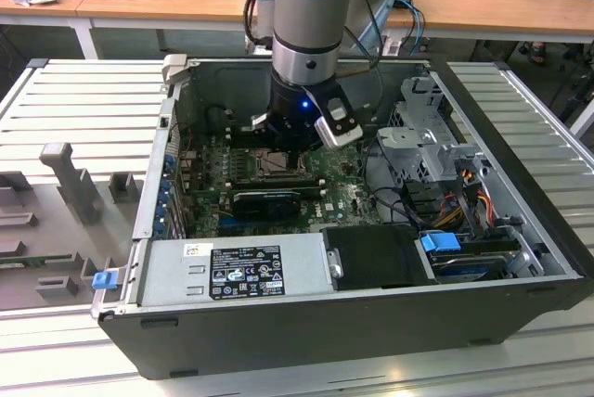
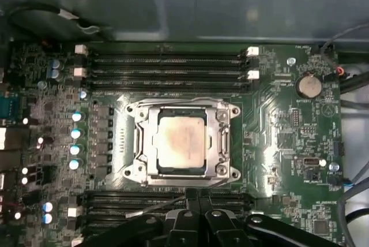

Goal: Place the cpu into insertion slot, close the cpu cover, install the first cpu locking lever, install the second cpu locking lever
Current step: 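Install the second cpu locking lever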

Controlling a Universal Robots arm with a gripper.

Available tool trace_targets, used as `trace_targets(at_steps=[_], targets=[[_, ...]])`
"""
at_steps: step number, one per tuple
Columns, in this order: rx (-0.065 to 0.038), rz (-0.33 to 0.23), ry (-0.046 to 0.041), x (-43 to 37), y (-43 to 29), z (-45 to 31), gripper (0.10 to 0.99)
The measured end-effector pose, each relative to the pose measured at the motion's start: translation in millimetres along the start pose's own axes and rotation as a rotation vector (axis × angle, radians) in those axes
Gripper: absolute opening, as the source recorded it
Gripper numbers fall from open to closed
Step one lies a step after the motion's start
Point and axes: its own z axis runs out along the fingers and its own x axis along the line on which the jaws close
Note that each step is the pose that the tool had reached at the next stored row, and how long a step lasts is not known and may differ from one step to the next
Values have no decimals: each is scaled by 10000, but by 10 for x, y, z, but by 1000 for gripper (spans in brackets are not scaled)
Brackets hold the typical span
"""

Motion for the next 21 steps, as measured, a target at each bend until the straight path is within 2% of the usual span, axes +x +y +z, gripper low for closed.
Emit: trace_targets(at_steps=[2, 7, 11, 13, 16, 18, 21], targets=[[-18, -63, 5, 96, -12, 7, 106], [-63, -220, 21, 241, -14, 21, 106], [-86, -392, 40, 294, -18, 64, 106], [-110, -480, 48, 309, -25, 131, 106], [-163, -557, 54, 325, -32, 193, 106], [-320, -585, 52, 357, -54, 207, 106], [-774, -617, 38, 380, -137, 209, 106]])
